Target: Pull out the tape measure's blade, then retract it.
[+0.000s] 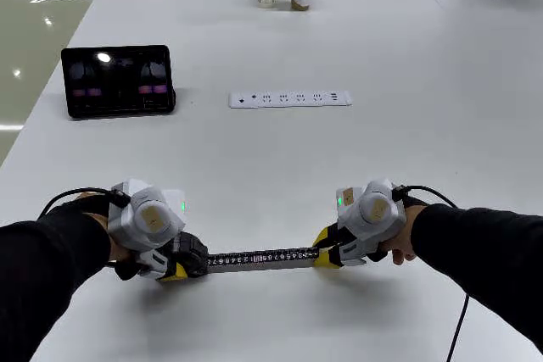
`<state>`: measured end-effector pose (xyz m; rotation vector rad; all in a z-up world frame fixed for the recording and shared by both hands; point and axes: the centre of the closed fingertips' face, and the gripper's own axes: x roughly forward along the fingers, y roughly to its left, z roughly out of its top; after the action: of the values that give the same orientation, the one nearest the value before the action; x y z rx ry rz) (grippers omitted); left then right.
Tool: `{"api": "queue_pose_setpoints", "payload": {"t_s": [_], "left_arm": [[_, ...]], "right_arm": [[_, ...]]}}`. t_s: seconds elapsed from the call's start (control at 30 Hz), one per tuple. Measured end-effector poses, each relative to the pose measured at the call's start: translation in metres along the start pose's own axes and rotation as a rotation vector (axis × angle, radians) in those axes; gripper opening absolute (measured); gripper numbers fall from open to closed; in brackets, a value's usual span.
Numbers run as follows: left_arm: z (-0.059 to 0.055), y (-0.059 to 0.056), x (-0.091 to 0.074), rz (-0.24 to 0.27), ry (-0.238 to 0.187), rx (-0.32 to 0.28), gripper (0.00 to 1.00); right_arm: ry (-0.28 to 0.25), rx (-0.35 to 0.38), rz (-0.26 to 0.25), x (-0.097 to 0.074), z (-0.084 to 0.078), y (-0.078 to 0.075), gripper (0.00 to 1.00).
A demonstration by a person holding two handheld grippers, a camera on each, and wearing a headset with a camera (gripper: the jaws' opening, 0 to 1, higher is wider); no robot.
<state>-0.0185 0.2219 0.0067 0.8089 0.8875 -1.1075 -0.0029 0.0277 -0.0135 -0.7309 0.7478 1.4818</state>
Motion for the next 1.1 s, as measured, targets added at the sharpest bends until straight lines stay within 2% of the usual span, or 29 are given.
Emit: {"api": "queue_pose_setpoints", "payload": {"t_s": [0.67, 1.1], "left_arm": [[0.000, 0.000, 0.001, 0.004, 0.001, -0.010, 0.34], [0.000, 0.001, 0.001, 0.007, 0.001, -0.011, 0.34]], "right_arm": [[0.011, 0.010, -0.006, -0.009, -0.013, -0.002, 0.11], [0.029, 0.011, -0.020, -0.019, -0.028, -0.005, 0.11]]}}
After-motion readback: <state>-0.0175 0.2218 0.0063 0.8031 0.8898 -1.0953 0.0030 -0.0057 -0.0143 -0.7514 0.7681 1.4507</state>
